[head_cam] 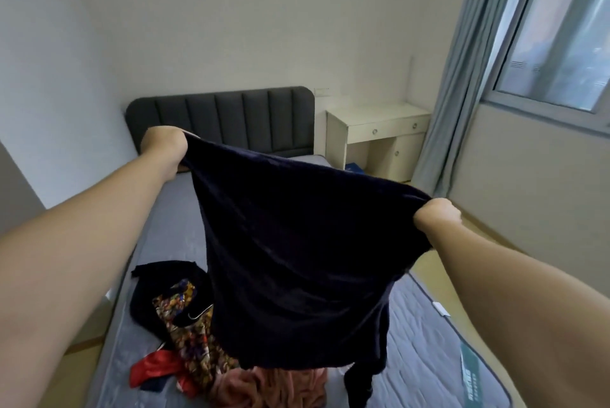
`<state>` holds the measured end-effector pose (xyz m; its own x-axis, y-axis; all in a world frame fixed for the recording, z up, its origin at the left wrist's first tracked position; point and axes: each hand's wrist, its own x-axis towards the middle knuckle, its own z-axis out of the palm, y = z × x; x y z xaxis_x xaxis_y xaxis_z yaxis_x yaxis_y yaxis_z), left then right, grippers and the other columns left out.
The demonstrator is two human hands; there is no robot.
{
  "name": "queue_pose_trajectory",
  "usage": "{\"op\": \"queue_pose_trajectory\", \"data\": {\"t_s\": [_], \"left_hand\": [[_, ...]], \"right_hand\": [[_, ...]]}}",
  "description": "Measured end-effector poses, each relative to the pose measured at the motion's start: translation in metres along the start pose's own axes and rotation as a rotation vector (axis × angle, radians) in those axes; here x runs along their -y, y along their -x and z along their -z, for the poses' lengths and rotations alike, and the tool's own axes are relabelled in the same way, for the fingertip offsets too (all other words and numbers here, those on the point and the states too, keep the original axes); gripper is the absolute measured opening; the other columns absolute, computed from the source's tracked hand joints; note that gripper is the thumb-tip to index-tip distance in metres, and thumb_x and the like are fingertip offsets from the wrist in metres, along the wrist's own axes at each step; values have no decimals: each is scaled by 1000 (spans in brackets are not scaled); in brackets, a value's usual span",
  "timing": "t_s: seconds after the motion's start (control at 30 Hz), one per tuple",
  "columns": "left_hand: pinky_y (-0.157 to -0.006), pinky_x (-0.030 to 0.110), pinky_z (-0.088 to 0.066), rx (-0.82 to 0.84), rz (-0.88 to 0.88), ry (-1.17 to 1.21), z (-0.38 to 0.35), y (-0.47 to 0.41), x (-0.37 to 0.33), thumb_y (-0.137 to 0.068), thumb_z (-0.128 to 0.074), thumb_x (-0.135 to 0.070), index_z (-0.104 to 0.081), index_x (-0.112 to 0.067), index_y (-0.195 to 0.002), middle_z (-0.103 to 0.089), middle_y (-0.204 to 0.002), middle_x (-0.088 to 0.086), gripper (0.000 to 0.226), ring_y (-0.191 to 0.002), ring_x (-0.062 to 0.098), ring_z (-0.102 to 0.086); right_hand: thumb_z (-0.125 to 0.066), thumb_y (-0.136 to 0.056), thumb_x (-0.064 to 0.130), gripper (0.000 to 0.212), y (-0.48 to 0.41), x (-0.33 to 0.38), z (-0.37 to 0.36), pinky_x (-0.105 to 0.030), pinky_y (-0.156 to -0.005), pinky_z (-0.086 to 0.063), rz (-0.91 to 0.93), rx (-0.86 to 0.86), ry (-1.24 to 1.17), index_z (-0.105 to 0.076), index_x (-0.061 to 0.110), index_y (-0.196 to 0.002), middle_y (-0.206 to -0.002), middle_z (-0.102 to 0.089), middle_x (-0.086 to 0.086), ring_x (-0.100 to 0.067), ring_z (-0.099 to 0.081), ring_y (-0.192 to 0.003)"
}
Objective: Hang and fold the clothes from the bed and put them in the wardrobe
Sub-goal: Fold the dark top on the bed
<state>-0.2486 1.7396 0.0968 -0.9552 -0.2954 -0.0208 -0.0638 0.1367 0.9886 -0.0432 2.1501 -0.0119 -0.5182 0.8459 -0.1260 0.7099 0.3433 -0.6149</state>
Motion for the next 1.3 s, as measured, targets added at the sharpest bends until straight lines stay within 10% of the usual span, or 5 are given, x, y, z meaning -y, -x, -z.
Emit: {"op": "queue_pose_trajectory", "data": {"t_s": [0.43, 0.6, 0.83, 1.13, 1.3], "left_hand": [[-38, 28, -50, 249, 25, -577, -97, -61, 36, -88, -64, 6, -69, 6, -90, -67, -101, 22, 5, -77, 33, -65], [-51, 24, -52, 421, -135, -624, -134, -48, 40, -84, -36, 14, -81, -16, -66, -74, -82, 8, 57, -81, 24, -66], [-65, 28, -58, 381, -284, -879, -191, -17, 58, -75, -36, 8, -80, -29, -62, -74, -80, -3, 58, -81, 19, -67], [-70, 22, -46, 718, -210, -1583, -221, 96, 114, -58, -81, -19, -65, -30, -105, -58, -97, -9, 51, -86, 12, -54], [-79, 30, -49, 747, -206, -1824, -224, 147, 162, -71, -77, -35, -60, -28, -104, -55, -105, -1, 38, -98, 21, -58]], "right_hand": [[-52, -88, 1, 3, -91, 50, 32, -39, -71, -47, 268, -174, 239, -53, 2, -90, -87, -54, -15, -38, -58, -85], [-52, -91, 4, 27, -146, 28, 41, -46, -86, -50, 55, -188, -12, -49, 3, -118, -115, -56, -23, -43, -58, -106], [-46, -86, 2, 29, -251, 4, 59, -33, -78, -49, 364, -86, -6, -67, 17, -95, -110, -67, -13, -31, -58, -93], [-36, -83, -1, 38, -330, -49, 62, -22, -43, -35, 545, 623, 729, -71, 13, -90, -43, -55, -1, -19, -45, -37], [-71, -88, 41, 32, -319, -82, 36, -29, -53, -22, 297, 1059, 758, -56, 13, -94, -82, -53, 0, -22, -37, -67]]}}
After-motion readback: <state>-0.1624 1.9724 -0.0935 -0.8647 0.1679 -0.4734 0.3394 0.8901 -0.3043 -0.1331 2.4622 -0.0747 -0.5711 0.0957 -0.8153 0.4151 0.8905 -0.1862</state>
